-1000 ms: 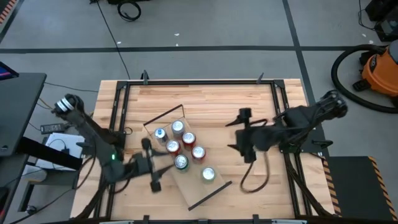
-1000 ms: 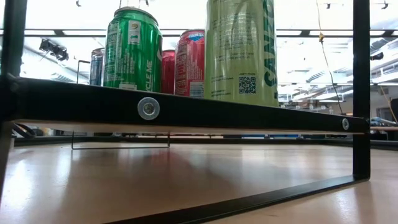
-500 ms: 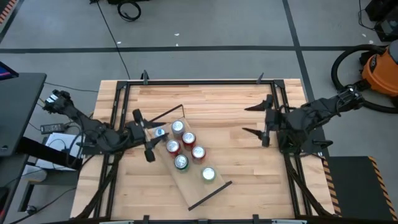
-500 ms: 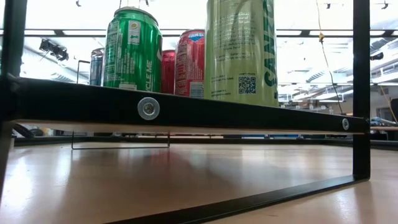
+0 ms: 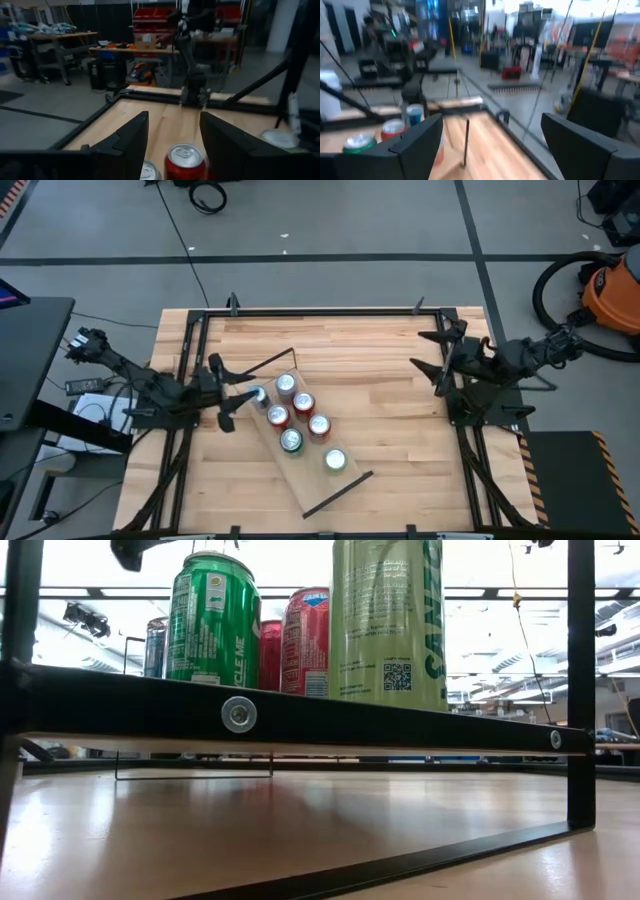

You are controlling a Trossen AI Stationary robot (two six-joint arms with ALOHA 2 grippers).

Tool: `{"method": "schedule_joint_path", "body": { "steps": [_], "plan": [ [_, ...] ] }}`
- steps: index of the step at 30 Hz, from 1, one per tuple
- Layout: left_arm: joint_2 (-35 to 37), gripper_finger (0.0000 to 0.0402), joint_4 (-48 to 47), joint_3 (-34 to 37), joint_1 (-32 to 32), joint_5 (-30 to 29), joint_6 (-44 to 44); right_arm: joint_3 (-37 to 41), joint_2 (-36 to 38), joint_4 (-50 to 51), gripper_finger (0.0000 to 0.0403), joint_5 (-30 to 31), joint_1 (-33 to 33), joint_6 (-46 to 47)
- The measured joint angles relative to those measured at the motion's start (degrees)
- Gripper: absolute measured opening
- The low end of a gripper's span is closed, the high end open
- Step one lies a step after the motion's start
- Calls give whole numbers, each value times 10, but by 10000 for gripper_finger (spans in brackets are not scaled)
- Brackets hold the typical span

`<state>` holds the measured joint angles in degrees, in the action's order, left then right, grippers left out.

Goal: Place canned beverage on shelf
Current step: Return to Home Position

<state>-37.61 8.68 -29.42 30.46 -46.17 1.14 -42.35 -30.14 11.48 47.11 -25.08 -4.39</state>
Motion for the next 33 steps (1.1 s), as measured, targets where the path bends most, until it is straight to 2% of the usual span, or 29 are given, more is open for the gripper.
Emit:
{"method": "schedule_joint_path", "body": {
  "steps": [6, 14, 20, 25, 27, 30, 33],
  "plan": [
    [102, 187, 1, 36, 33, -8, 38, 62, 55, -102, 348, -18, 1, -88],
    [181, 187, -63, 36, 52, -85, 26, 138, 146, -185, 348, -11, 1, -175],
    [185, 187, -60, 36, 50, -97, -43, 180, 220, -184, 348, -10, 1, -177],
    [184, 187, -24, 36, 50, -91, -192, 220, 237, -248, 348, -50, 1, -171],
    [184, 187, 20, 37, 50, -59, -241, 228, 232, -299, 348, -76, 1, -188],
    [184, 187, 79, 37, 51, -37, -244, 230, 224, -363, 348, -77, 1, -192],
    [186, 187, 105, 37, 47, -52, -178, 230, 222, -433, 348, -36, 1, -192]
  ]
}}
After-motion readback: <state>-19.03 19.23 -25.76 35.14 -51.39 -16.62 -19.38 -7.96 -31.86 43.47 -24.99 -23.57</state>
